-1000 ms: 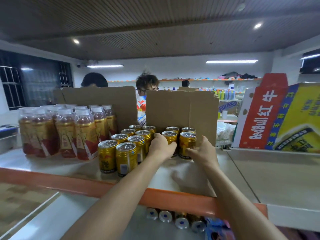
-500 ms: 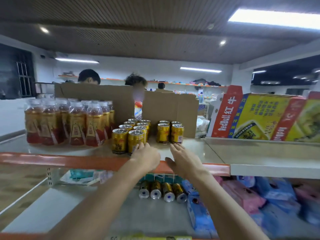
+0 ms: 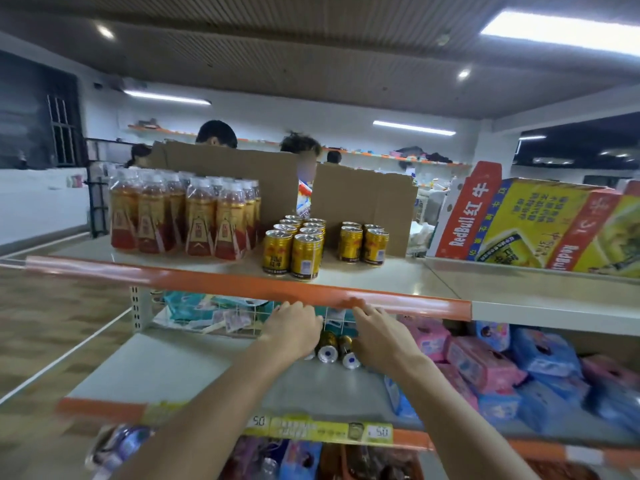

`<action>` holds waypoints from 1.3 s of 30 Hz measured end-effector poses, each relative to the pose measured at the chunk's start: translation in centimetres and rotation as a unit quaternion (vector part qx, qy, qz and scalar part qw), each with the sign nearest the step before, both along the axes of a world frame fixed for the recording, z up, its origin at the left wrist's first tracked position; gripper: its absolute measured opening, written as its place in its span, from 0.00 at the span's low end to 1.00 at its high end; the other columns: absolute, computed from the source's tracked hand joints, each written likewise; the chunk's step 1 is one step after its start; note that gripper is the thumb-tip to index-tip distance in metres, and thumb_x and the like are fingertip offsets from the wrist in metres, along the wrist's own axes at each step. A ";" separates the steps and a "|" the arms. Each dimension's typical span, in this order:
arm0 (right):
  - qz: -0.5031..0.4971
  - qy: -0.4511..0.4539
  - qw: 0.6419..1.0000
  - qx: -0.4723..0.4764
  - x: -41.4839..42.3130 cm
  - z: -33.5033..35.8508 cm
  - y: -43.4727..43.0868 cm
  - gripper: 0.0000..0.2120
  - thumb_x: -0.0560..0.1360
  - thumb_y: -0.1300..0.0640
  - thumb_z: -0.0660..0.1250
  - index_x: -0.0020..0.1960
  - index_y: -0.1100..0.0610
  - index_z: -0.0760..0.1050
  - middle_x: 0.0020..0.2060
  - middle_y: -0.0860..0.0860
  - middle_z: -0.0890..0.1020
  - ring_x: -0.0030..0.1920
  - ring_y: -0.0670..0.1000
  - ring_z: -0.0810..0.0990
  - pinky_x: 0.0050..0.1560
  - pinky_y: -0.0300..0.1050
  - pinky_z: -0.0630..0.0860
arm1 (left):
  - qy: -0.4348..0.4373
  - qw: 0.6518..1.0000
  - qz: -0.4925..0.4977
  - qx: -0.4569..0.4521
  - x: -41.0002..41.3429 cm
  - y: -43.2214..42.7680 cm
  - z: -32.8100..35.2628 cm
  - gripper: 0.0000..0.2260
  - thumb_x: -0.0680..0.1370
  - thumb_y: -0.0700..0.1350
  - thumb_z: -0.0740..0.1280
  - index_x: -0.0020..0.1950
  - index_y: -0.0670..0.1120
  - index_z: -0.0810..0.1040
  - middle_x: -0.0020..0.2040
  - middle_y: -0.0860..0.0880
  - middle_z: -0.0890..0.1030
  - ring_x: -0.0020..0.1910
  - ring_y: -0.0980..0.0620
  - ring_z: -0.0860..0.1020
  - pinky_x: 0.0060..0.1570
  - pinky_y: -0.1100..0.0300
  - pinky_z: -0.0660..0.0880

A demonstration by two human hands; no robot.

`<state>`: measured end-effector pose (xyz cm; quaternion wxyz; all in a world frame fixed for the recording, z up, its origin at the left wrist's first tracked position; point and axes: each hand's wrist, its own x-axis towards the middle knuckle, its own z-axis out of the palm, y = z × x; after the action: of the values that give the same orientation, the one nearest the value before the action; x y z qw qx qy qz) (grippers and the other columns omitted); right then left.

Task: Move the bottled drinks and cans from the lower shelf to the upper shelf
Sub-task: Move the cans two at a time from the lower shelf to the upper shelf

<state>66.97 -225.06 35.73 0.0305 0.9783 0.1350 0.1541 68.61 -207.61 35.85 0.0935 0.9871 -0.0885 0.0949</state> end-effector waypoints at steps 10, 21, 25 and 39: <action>-0.025 0.098 0.994 -0.038 -1.0 -6.7 2.5 0.25 0.73 0.61 0.62 0.70 0.60 0.65 0.60 0.56 0.78 0.61 0.58 0.76 0.53 0.51 0.78 | 0.059 0.998 0.029 0.004 -1.7 3.1 -7.1 0.19 0.85 0.48 0.49 0.68 0.39 0.70 0.65 0.40 0.74 0.65 0.40 0.71 0.63 0.48 0.68; -0.083 0.189 0.978 0.015 2.5 -11.8 1.5 0.18 0.75 0.55 0.65 0.63 0.58 0.70 0.61 0.56 0.77 0.59 0.57 0.78 0.46 0.47 0.73 | 0.120 0.992 0.031 0.000 3.2 3.4 -13.4 0.20 0.84 0.51 0.50 0.65 0.40 0.72 0.64 0.39 0.75 0.62 0.40 0.73 0.62 0.50 0.69; -0.098 0.203 0.964 0.140 6.1 -16.1 1.5 0.19 0.76 0.53 0.64 0.64 0.57 0.68 0.62 0.55 0.76 0.60 0.55 0.76 0.54 0.47 0.75 | 0.125 0.992 0.020 -0.029 5.5 0.6 -17.8 0.20 0.84 0.51 0.51 0.63 0.39 0.73 0.61 0.40 0.77 0.60 0.40 0.75 0.60 0.51 0.70; -0.081 0.194 0.951 0.225 19.5 -22.5 -0.1 0.23 0.73 0.62 0.67 0.67 0.58 0.69 0.62 0.55 0.76 0.58 0.54 0.77 0.51 0.44 0.74 | 0.120 0.989 0.023 0.085 18.7 -3.1 -23.6 0.19 0.84 0.50 0.51 0.70 0.41 0.68 0.67 0.40 0.72 0.65 0.42 0.70 0.65 0.50 0.65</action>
<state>86.44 -225.14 13.25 -0.2048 0.9785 0.0201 -0.0154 87.35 -210.75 12.24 0.0173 0.9975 -0.0613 -0.0299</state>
